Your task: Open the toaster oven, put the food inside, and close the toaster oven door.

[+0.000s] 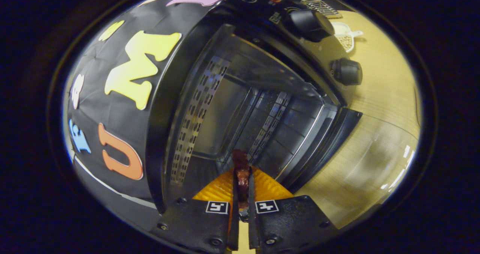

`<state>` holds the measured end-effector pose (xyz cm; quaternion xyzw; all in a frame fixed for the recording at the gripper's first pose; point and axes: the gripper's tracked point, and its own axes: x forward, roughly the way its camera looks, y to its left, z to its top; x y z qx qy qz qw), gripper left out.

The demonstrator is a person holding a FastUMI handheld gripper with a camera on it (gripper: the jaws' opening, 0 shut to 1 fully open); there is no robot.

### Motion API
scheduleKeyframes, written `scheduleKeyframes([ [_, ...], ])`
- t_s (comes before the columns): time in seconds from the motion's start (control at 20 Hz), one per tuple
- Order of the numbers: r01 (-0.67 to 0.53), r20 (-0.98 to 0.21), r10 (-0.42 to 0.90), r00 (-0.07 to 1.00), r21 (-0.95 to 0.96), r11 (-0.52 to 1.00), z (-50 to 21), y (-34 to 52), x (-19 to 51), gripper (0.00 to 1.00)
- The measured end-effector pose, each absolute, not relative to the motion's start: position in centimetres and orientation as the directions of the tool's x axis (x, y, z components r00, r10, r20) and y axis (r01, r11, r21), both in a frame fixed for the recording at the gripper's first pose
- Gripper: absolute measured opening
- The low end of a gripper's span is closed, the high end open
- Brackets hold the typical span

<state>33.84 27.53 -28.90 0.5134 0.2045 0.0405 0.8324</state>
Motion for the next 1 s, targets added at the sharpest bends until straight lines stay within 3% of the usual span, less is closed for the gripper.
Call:
scheduleKeyframes([
  [0.15,0.143,-0.367,0.215,0.905,0.738,0.659,-30.3,26.6,33.8,0.2],
  [0.35,0.123,-0.385,0.104,0.917,0.52,0.845,-29.2,24.5,33.5,0.4],
  [0.55,0.06,-0.401,0.112,0.909,0.394,0.917,-28.6,24.1,32.5,0.91],
  [1.0,-0.056,-0.457,0.156,0.876,0.225,0.973,-27.5,22.8,24.6,0.94],
])
